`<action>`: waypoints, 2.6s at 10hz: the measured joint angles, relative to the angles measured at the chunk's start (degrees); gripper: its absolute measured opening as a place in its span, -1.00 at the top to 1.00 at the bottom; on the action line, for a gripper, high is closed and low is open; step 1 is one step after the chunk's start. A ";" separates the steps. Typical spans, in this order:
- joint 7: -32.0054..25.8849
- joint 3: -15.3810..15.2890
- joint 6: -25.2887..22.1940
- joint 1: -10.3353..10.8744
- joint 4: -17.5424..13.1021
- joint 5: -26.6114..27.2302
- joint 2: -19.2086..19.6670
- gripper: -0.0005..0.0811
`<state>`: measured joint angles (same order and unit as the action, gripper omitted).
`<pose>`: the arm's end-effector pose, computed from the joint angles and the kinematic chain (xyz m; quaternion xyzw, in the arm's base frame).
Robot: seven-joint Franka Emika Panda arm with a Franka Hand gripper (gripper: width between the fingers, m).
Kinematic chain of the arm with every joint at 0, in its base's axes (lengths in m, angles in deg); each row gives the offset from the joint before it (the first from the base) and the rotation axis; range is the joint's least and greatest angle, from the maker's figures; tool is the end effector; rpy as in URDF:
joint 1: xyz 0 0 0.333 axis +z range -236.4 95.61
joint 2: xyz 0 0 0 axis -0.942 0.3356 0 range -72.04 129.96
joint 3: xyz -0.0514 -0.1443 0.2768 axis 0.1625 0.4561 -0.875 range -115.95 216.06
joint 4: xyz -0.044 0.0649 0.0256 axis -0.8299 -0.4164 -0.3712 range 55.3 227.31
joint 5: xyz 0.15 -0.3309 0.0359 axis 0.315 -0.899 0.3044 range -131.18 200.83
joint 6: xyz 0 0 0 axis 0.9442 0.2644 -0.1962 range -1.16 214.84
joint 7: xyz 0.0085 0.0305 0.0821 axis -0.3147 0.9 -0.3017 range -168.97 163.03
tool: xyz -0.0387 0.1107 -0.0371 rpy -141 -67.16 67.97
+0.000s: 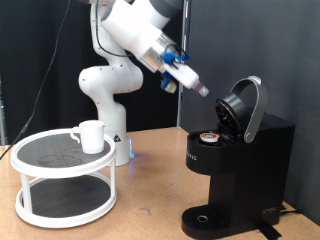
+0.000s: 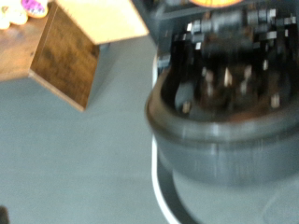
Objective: Make a cup of coffee with the keurig machine
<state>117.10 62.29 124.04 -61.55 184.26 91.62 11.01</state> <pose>0.4568 0.0106 0.4973 -0.2032 0.8721 0.3454 0.2808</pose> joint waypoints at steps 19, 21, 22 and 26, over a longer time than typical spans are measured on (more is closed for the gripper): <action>18.60 -13.96 -7.70 3.27 -22.53 -11.37 9.68 -0.81; 21.11 -16.09 -6.80 3.58 -24.70 -14.07 11.78 -0.81; 21.88 -16.97 -6.68 3.75 -25.67 -15.13 12.88 -0.81; 23.50 -20.48 -4.06 4.77 -27.67 -19.76 17.29 -0.81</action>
<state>140.60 41.81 119.98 -56.78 156.59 71.86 28.30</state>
